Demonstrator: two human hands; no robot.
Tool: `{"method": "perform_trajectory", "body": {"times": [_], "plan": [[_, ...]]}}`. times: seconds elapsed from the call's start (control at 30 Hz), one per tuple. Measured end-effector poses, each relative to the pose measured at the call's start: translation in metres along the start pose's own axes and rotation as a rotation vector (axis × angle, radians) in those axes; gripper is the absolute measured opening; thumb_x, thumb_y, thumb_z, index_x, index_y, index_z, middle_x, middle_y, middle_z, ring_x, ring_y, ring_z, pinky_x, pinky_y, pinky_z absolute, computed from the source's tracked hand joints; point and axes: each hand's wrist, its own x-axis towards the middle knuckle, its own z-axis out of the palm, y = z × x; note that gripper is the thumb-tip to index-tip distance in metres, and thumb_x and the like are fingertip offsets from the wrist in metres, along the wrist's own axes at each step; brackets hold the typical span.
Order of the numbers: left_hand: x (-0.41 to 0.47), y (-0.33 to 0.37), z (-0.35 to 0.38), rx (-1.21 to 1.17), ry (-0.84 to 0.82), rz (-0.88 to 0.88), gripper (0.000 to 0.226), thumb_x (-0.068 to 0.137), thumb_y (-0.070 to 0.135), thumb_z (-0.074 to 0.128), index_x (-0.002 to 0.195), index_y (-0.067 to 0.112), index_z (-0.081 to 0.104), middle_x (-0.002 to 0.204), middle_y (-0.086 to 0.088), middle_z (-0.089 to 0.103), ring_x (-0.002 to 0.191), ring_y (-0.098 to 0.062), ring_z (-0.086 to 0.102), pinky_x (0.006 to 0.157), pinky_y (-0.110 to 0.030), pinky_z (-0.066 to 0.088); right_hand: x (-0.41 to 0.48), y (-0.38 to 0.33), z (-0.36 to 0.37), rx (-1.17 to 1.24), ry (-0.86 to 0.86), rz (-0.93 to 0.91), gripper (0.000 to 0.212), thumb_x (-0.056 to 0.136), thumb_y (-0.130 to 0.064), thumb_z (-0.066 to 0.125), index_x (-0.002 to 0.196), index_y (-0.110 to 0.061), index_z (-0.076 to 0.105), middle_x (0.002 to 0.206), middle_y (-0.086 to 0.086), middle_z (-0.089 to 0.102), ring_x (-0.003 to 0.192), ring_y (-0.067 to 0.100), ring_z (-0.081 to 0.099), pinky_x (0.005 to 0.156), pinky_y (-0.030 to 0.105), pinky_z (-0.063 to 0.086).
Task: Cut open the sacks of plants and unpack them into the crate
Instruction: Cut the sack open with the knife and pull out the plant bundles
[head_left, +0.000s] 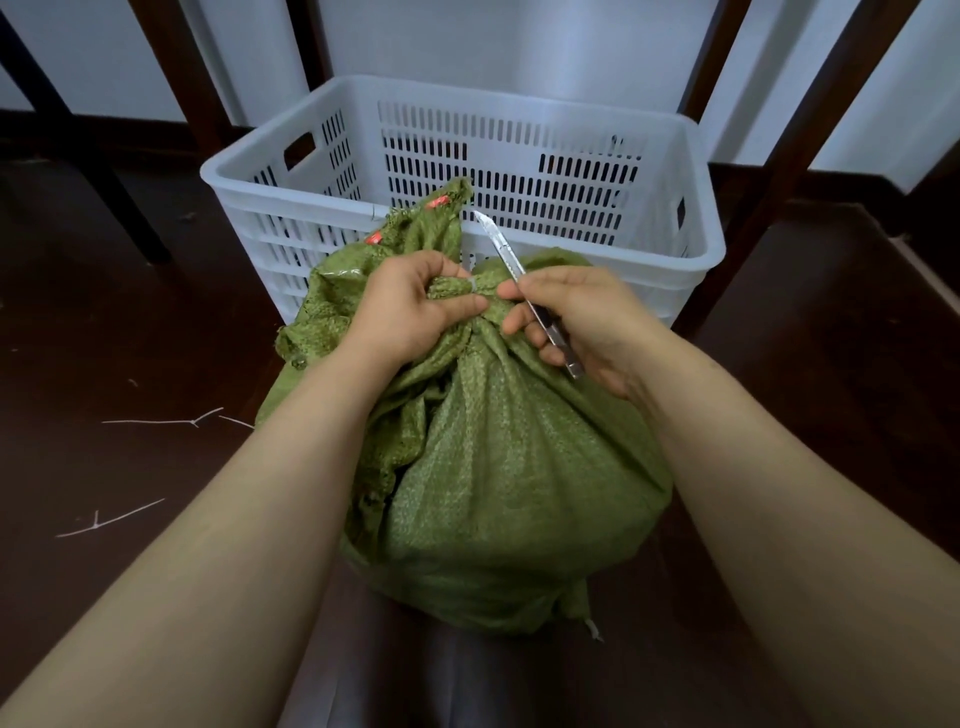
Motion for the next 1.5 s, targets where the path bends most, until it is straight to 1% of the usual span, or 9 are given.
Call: {"method": "perform_trajectory", "body": {"times": [0.13,0.3,0.37,0.57,0.73,0.93,1.1,1.27,1.5], "plan": [[0.000,0.004,-0.001,-0.024,-0.033,-0.058,0.019,0.075,0.023,0.078,0.086,0.016,0.064,0.094,-0.001,0.065,0.095,-0.018,0.061,0.096,-0.034,0.046,0.001,0.006,0.007,-0.028,0.046,-0.001,0.020,0.100,-0.011,0.046,0.092,-0.008,0.064,0.085,0.009,0.070,0.048,0.008,0.047,0.037,0.018,0.034],[-0.004,0.012,-0.013,-0.142,-0.225,-0.164,0.025,0.078,0.007,0.074,0.100,0.016,0.067,0.083,-0.007,0.071,0.066,-0.015,0.064,0.072,-0.029,0.055,0.003,0.010,0.005,-0.062,0.074,-0.017,0.021,0.100,-0.010,0.045,0.088,-0.008,0.062,0.092,0.012,0.069,0.047,0.008,0.050,0.037,0.018,0.035],[-0.005,0.010,-0.013,-0.138,-0.201,-0.166,0.029,0.079,0.006,0.073,0.105,0.015,0.067,0.087,-0.011,0.072,0.071,-0.022,0.063,0.074,-0.035,0.055,0.002,0.011,0.005,-0.061,0.069,-0.029,0.019,0.099,-0.010,0.046,0.090,-0.008,0.062,0.091,0.013,0.069,0.045,0.009,0.054,0.037,0.020,0.036],[0.001,0.004,-0.006,-0.183,-0.055,-0.197,0.026,0.082,0.004,0.070,0.107,0.007,0.064,0.073,-0.002,0.064,0.052,-0.005,0.058,0.053,-0.015,0.050,-0.008,-0.002,0.003,-0.071,0.061,-0.021,0.020,0.097,-0.015,0.051,0.096,-0.002,0.065,0.057,0.006,0.057,0.036,0.010,0.036,0.033,0.017,0.024],[0.002,0.003,-0.002,-0.178,-0.006,-0.198,0.023,0.083,0.004,0.069,0.105,0.008,0.065,0.074,-0.001,0.064,0.054,-0.002,0.059,0.059,-0.014,0.051,-0.015,-0.005,-0.004,-0.193,0.062,0.044,0.021,0.095,-0.017,0.053,0.097,-0.002,0.068,0.057,0.001,0.054,0.044,0.011,0.042,0.037,0.021,0.033],[0.000,0.009,-0.002,-0.216,0.036,-0.202,0.021,0.084,0.000,0.067,0.104,0.004,0.063,0.058,0.004,0.059,0.034,0.006,0.049,0.041,-0.008,0.039,-0.021,-0.005,-0.002,-0.127,-0.074,0.097,0.008,0.095,-0.004,0.051,0.096,0.001,0.056,0.056,0.009,0.057,0.037,0.012,0.043,0.030,0.016,0.028],[0.000,0.011,-0.002,-0.205,0.049,-0.206,0.019,0.085,0.002,0.066,0.104,0.004,0.064,0.071,-0.003,0.063,0.042,0.004,0.055,0.050,-0.010,0.048,-0.021,-0.003,0.000,-0.180,-0.092,0.127,0.015,0.094,-0.001,0.047,0.095,0.004,0.061,0.052,0.007,0.052,0.033,0.009,0.035,0.030,0.013,0.021],[0.001,0.010,0.000,-0.198,0.080,-0.206,0.016,0.083,0.007,0.070,0.097,0.008,0.065,0.085,-0.020,0.064,0.072,-0.021,0.054,0.067,-0.026,0.046,-0.023,-0.001,0.003,-0.193,-0.075,0.140,0.017,0.095,0.000,0.044,0.091,0.002,0.060,0.053,0.007,0.051,0.032,0.009,0.037,0.029,0.015,0.024],[0.002,0.011,0.001,-0.230,0.092,-0.210,0.011,0.082,0.008,0.071,0.088,0.013,0.063,0.079,-0.015,0.065,0.073,-0.023,0.057,0.074,-0.036,0.052,-0.026,0.001,0.013,-0.186,-0.043,0.115,0.011,0.097,-0.002,0.045,0.094,0.001,0.055,0.055,0.007,0.049,0.036,0.011,0.038,0.030,0.015,0.026]]}}
